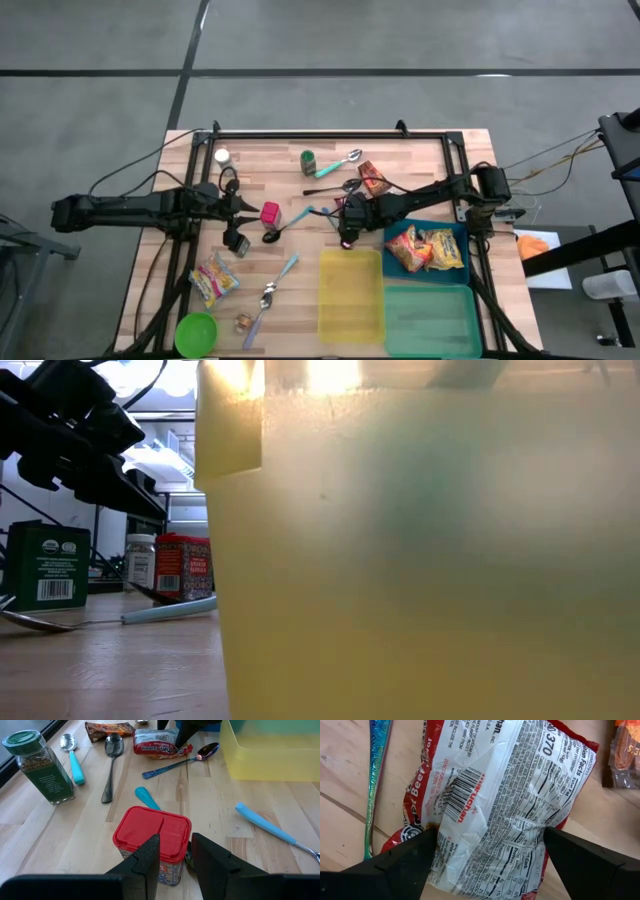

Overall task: Pick & Place Food Item
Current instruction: Put the red noodle pack into the blue bin

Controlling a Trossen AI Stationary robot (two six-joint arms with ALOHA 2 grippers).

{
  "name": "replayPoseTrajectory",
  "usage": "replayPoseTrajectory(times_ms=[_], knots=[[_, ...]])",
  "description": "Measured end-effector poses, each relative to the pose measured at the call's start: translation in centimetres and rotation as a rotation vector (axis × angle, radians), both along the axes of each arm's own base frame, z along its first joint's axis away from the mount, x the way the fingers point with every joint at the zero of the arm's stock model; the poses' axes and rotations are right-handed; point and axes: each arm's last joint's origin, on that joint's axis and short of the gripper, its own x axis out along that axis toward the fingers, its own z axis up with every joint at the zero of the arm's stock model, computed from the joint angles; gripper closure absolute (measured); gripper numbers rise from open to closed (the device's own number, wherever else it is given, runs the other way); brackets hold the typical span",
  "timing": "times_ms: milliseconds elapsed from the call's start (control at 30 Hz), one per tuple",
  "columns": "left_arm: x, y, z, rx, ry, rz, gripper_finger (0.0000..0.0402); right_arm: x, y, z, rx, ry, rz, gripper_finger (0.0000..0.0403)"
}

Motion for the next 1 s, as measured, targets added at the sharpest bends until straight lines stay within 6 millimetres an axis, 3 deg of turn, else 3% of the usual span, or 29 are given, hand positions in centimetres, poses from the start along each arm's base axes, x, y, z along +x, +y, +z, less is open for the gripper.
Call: replayPoseTrajectory(times_ms=[133,533,1000], knots=[[0.0,0.0,0.0,0.0,0.0,0.0,0.0286,0.0,0.0,0.0,0.002,0.001,0.003,0.0045],[0.0,0.0,0.01,0.001,-0.001,0.0,0.0286,-0.03,-0.02,-0.04,-0.003,0.015,0.039,0.017],[0.0,0.0,0.0,0.002,0.0,-0.001,0.0286,0.56,-0.1,0.6,-0.007,0.015,0.103,0.0235]])
